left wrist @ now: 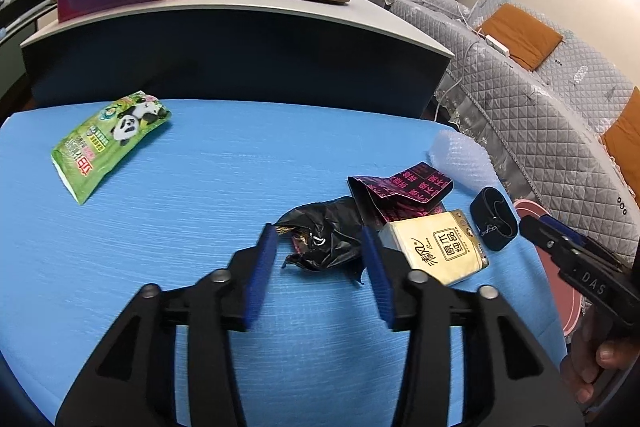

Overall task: Collect trash
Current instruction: 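Reach the left tool to the black plastic bag while the right tool reaches the black band, then grasp the black plastic bag with the left tool while the right tool grasps the black band, then carry the black bag and black band over the pink bin with both tools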

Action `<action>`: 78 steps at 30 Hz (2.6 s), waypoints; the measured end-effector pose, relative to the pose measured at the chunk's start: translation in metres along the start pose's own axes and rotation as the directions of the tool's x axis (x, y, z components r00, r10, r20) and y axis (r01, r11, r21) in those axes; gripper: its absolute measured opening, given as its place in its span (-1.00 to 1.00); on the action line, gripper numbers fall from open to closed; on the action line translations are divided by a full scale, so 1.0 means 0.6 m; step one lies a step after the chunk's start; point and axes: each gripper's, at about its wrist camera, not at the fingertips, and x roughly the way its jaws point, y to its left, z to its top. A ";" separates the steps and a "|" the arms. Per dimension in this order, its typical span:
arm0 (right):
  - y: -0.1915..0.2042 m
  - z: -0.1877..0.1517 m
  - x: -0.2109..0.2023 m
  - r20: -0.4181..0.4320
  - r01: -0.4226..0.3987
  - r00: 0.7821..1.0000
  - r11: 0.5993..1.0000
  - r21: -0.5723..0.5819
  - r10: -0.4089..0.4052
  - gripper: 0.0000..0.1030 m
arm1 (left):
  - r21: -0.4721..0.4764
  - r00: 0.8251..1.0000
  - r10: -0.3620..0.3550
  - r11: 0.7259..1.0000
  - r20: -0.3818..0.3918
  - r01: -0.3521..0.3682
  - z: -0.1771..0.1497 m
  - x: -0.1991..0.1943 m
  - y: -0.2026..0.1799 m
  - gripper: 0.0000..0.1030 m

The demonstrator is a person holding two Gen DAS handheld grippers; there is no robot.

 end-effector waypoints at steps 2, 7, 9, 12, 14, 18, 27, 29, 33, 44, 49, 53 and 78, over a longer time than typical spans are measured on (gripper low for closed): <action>0.002 0.000 0.007 -0.008 0.001 1.000 1.000 -0.005 -0.001 0.03 | 0.000 1.000 0.005 1.000 -0.004 -0.005 0.000 0.004 -0.002 0.00; 0.005 -0.001 0.024 -0.029 0.002 1.000 1.000 -0.011 -0.002 0.09 | -0.010 1.000 -0.004 1.000 -0.013 0.004 0.004 0.011 -0.007 0.09; 0.005 -0.003 0.031 -0.041 0.003 0.999 1.000 -0.009 -0.003 0.12 | -0.002 1.000 0.000 1.000 -0.015 0.000 0.003 0.014 -0.011 0.11; 0.006 -0.006 0.041 -0.059 0.003 0.998 1.000 -0.014 -0.004 0.13 | 0.002 0.999 0.011 1.000 -0.034 -0.011 -0.001 0.025 -0.014 0.11; 0.007 -0.007 0.044 -0.064 0.005 0.998 1.000 -0.018 -0.006 0.13 | 0.003 0.999 0.023 1.000 -0.049 -0.023 -0.004 0.033 -0.014 0.11; 0.007 -0.006 0.049 -0.069 0.012 0.998 1.000 -0.021 -0.013 0.13 | 0.007 0.998 0.026 1.000 -0.050 -0.025 -0.004 0.033 -0.016 0.10; 0.009 -0.006 0.052 -0.078 0.008 0.997 1.000 -0.025 -0.010 -0.21 | 0.020 0.999 0.025 1.000 -0.044 -0.024 -0.002 0.026 -0.021 -0.06; 0.011 -0.006 0.051 -0.080 0.002 0.997 1.000 -0.031 -0.004 -0.41 | 0.022 0.999 0.024 0.999 -0.041 -0.024 -0.001 0.024 -0.021 -0.07; 0.016 -0.005 0.042 -0.067 0.001 0.998 0.999 -0.045 -0.004 -0.68 | 0.028 0.999 0.025 0.999 -0.028 -0.024 0.002 0.019 -0.021 -0.08; 0.023 -0.002 -0.004 -0.007 -0.025 1.000 0.998 -0.060 0.024 -0.71 | 0.049 0.999 0.032 0.998 0.018 -0.033 0.006 -0.007 -0.019 -0.09; 0.026 -0.006 -0.031 0.025 -0.023 0.999 0.998 -0.063 0.024 -0.71 | 0.056 0.998 0.035 0.998 0.046 -0.038 0.007 -0.028 -0.020 -0.10; 0.030 -0.008 -0.050 0.048 -0.020 0.999 0.997 -0.077 0.023 -0.71 | 0.063 0.997 0.039 0.997 0.068 -0.044 0.007 -0.046 -0.020 -0.10; -0.012 -0.014 -0.171 0.161 -0.032 0.986 0.998 -0.046 0.039 -0.71 | 0.147 0.990 0.037 0.987 0.138 -0.057 -0.020 -0.148 -0.097 -0.10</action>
